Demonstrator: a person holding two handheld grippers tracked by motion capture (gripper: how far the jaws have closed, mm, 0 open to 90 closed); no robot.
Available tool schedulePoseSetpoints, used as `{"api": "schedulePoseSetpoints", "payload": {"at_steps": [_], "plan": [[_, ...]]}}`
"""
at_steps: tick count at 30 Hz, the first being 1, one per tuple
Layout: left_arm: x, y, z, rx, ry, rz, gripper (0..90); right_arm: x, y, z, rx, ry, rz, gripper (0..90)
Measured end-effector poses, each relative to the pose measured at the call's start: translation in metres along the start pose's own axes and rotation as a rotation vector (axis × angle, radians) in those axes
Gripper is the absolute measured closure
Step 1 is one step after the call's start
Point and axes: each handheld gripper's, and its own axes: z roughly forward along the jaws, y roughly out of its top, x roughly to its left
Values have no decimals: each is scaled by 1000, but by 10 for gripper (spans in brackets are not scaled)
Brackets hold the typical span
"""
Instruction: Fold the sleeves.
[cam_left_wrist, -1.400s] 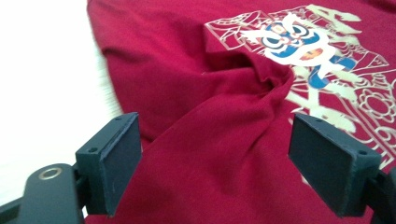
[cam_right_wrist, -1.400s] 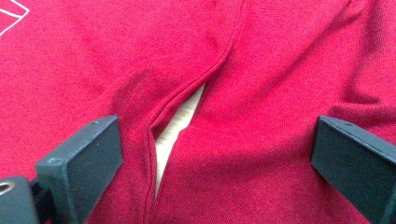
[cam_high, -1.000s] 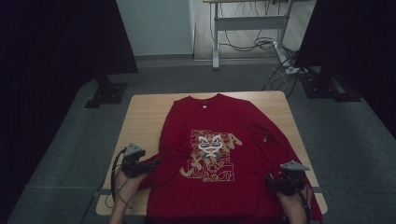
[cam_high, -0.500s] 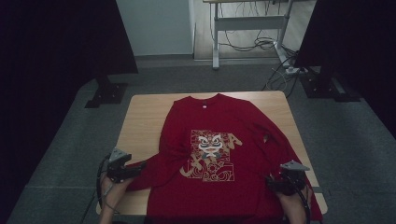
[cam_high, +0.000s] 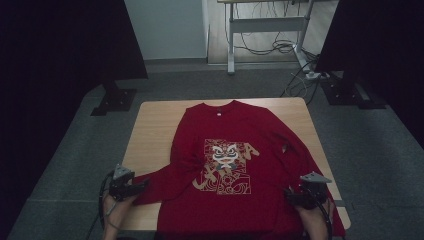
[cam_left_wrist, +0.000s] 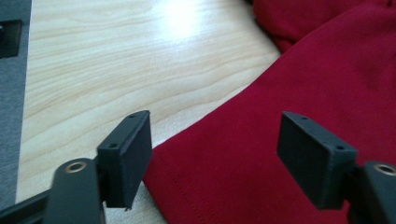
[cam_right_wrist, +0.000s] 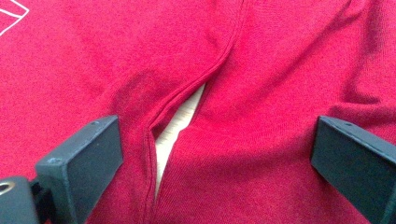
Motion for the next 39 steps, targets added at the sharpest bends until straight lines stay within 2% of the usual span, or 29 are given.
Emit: {"api": "schedulePoseSetpoints", "payload": {"at_steps": [1, 2, 4, 5, 7, 8, 10, 11, 14, 15, 22, 24, 26, 28, 32, 36, 38, 39], "plan": [[0, 0, 0, 0, 0, 0, 304, 0, 0, 0, 0, 0, 0, 25], [0, -5, 5, 6, 20, 12, 320, 0, 0, 0, 0, 0, 0, 25], [0, -6, 5, 4, 24, 10, 328, 0, 0, 0, 0, 0, 0, 25], [0, -6, 5, 4, 24, 10, 376, 0, 0, 0, 0, 0, 0, 25], [-2, -6, 3, -4, 22, 12, 376, 0, 0, 0, 0, 0, 0, 25], [-2, -6, 3, -4, 22, 12, 532, 0, 0, 0, 0, 0, 0, 25], [-3, -7, 1, -7, 9, 22, 532, 0, 0, 0, 0, 0, 0, 25], [-3, -7, 1, -7, 9, 22, 768, 0, 0, 0, 0, 0, 0, 25], [-4, -7, 1, -7, -3, 30, 768, 0, 0, 0, 0, 0, 0, 25], [-4, -7, 0, -6, 0, 36, 832, 0, 0, 0, 0, 0, -1, 25], [-5, -7, -1, -3, -5, 33, 844, 0, 0, 0, 0, 0, 0, 25], [-5, -6, -6, -27, -29, 12, 849, 0, 0, 0, 0, 0, 0, 25], [-6, -4, -11, -45, -45, 8, 849, 0, 0, 0, 0, 0, 0, 25], [-6, -4, -11, -45, -45, 8, 848, 0, 0, 0, 0, 0, 0, 25], [-18, 4, -21, -87, -86, 22, 849, 0, 0, 0, 0, 0, 0, 25], [-20, 6, -23, -93, -91, 31, 851, 0, 0, 0, 0, 0, 0, 25], [-34, 13, -34, -148, -148, 44, 851, 0, 0, 0, 0, 0, 0, 25], [-34, 13, -34, -148, -148, 44, 852, 0, 0, 0, 0, 0, 0, 25]]}}
